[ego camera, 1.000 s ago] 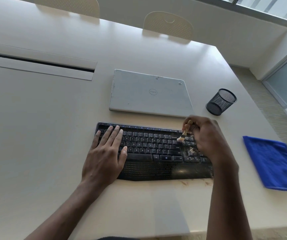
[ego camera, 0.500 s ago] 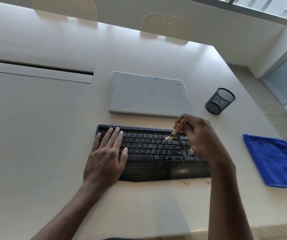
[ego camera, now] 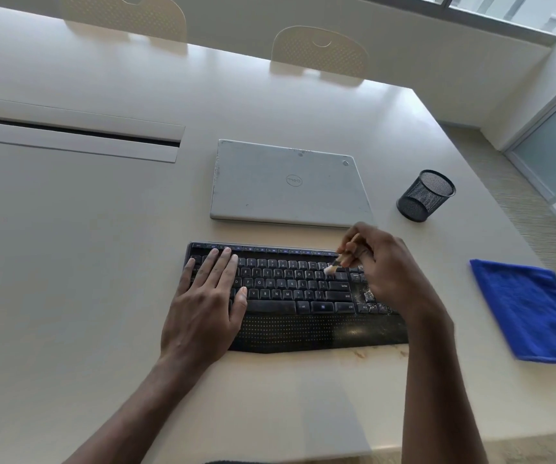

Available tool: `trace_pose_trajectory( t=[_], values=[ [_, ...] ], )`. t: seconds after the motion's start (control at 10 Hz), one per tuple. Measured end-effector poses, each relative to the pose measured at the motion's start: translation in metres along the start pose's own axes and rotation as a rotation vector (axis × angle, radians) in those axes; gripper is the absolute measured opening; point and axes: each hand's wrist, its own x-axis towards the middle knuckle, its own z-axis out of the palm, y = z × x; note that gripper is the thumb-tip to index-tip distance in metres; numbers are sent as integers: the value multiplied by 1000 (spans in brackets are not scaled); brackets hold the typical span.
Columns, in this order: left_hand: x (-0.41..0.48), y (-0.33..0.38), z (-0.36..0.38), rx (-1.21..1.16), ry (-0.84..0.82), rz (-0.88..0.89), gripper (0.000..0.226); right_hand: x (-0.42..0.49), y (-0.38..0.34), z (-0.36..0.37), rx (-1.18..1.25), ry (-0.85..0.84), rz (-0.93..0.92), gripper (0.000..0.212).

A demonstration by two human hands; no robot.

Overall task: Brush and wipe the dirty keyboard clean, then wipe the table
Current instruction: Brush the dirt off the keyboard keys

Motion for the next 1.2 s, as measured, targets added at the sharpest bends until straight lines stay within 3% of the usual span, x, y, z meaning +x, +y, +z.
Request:
trace_pose_trajectory(
  t=[0.2, 0.4, 0.6, 0.8, 1.0, 1.2],
  values=[
    [0, 1, 1, 5, 1, -5, 64, -2, 2, -8, -29, 132, 120, 21],
    [0, 0, 1, 4, 5, -3, 64, 2, -3, 9, 47, 24, 46, 14],
    [0, 1, 1, 3, 2, -7, 64, -3, 2, 5, -84, 144, 171, 14],
    [0, 0, 1, -4, 5, -9, 64, -3, -11, 16, 99, 92, 157, 14],
    [0, 1, 1, -2, 3, -6, 64, -9, -3, 6, -28, 241, 289, 16],
    [0, 0, 1, 0, 1, -7, 64, -18, -10, 15, 143, 128, 215, 20]
  ],
)
